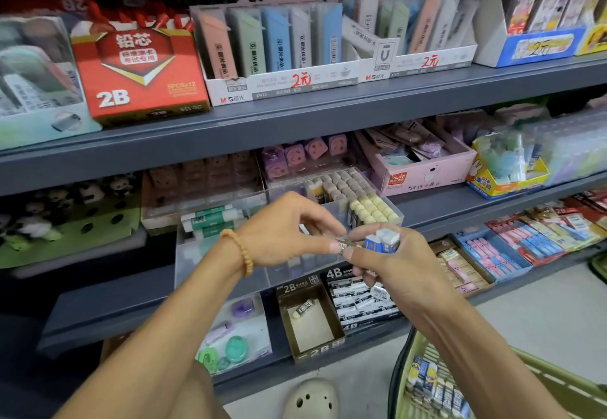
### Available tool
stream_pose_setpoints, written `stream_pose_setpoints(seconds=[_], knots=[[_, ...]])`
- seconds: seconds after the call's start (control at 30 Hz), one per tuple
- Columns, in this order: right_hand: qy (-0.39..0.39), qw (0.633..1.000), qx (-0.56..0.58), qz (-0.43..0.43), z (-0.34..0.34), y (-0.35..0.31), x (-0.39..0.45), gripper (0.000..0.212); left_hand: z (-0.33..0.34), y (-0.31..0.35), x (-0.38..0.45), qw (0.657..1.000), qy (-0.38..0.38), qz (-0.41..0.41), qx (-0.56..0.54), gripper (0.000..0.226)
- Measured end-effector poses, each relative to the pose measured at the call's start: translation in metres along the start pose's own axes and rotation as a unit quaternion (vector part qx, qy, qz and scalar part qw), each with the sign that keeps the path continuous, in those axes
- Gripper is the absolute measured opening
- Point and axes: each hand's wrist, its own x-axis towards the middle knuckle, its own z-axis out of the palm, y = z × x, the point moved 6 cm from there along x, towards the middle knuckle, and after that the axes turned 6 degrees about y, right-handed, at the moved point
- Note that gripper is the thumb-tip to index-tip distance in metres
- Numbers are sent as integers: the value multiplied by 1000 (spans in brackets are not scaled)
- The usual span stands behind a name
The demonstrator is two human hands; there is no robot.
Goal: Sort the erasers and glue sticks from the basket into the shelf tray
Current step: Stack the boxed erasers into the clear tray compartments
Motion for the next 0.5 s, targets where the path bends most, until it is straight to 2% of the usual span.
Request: stream_pose_setpoints(seconds=[0.07,0.17,0.3,0.43,0.5], knots=[[16,1000,12,-14,-6,-3,1,25,9,5,4,1000,-21,3,2,22],[34,998,50,-22,-16,-9,2,23,17,9,10,999,-24,13,-25,28],[82,994,60,-26,-37,-19,5,33,18,-1,24,1000,23,10,-15,30],[102,990,94,37,-57,-8,8,5,9,-19,36,992,81,-69,-67,24],[104,986,113,61,-63,-1,9,7,6,-20,43,988,115,-77,-66,24]])
